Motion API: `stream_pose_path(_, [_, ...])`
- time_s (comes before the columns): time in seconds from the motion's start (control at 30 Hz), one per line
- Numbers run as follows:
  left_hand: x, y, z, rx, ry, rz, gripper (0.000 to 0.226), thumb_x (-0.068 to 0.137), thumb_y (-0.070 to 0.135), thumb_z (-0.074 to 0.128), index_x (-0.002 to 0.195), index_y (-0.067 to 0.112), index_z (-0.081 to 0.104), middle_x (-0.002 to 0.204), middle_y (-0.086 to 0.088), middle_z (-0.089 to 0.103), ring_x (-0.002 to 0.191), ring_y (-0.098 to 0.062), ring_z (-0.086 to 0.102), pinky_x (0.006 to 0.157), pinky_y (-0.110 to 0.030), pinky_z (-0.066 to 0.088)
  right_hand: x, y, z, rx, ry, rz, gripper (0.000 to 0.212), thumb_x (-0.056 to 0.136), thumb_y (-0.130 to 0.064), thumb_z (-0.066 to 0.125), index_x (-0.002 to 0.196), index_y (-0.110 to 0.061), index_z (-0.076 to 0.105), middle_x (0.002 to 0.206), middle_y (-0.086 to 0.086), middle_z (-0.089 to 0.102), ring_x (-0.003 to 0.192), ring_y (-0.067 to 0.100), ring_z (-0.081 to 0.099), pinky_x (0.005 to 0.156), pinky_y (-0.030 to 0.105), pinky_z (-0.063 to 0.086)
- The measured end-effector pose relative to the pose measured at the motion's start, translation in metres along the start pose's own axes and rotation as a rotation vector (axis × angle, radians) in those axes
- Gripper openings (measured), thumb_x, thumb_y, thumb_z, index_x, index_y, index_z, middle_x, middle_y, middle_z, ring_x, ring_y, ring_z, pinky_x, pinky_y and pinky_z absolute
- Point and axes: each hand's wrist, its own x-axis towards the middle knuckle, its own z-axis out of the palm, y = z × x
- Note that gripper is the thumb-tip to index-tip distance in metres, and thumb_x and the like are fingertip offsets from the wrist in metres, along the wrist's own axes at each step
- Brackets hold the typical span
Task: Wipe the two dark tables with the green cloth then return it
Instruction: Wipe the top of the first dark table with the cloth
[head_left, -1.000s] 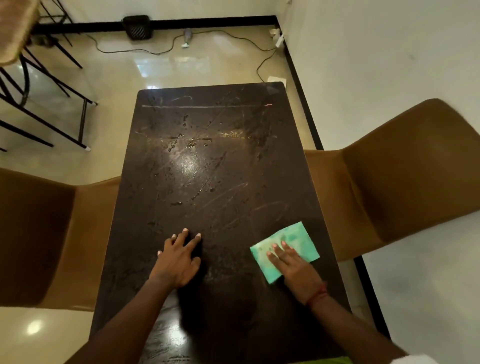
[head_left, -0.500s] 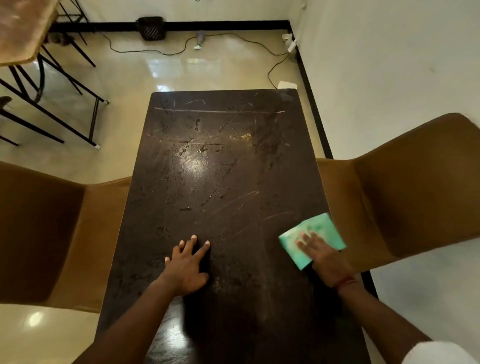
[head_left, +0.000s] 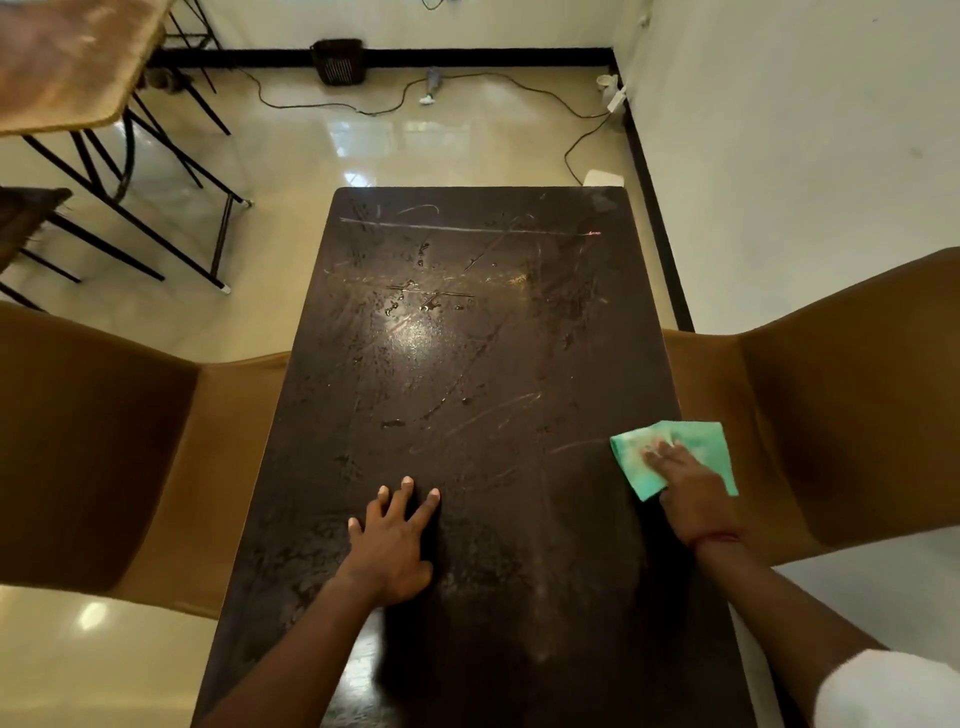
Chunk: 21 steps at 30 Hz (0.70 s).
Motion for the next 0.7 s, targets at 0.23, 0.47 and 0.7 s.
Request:
stream_pose_path(0.23, [-0.004, 0.006, 0.012, -0.009, 0.117, -0.026, 0.085, 0.089, 0.041, 0.05, 0.154, 0.036, -0.005, 0.162, -0.003, -0.018, 0.147, -0.035, -0.016, 0.114, -0.069, 0.003, -0.014, -0.111, 0.05, 0.038, -0.015, -0.157, 0.063, 0.059, 0.013, 0.067, 0.116, -0.012, 0.065, 0.128, 0.017, 0.058, 0.12, 0.043, 0.051, 0.096, 0.05, 0.044])
stream_pose_path(0.47, [-0.007, -0.02, 0.016, 0.019, 0.329, 0.04, 0.073, 0.091, 0.051, 0.03, 0.153, 0.037, -0.005, 0.162, -0.001, -0.02, 0.148, -0.027, -0.018, 0.117, -0.063, 0.003, 0.01, -0.025, 0.004, -0.08, -0.057, -0.256, 0.061, 0.073, 0.012, 0.044, 0.128, -0.01, 0.052, 0.133, 0.013, 0.054, 0.125, 0.036, 0.046, 0.097, 0.051, 0.046])
stream_pose_path(0.7, [-0.001, -0.086, 0.0, -0.023, 0.408, -0.064, 0.078, 0.085, 0.063, 0.008, 0.156, 0.029, 0.006, 0.163, -0.005, -0.01, 0.149, -0.028, -0.011, 0.118, -0.059, 0.003, -0.01, -0.173, 0.062, 0.008, -0.059, -0.114, 0.053, 0.068, 0.01, 0.064, 0.117, -0.011, 0.064, 0.13, 0.018, 0.056, 0.119, 0.041, 0.051, 0.096, 0.049, 0.045])
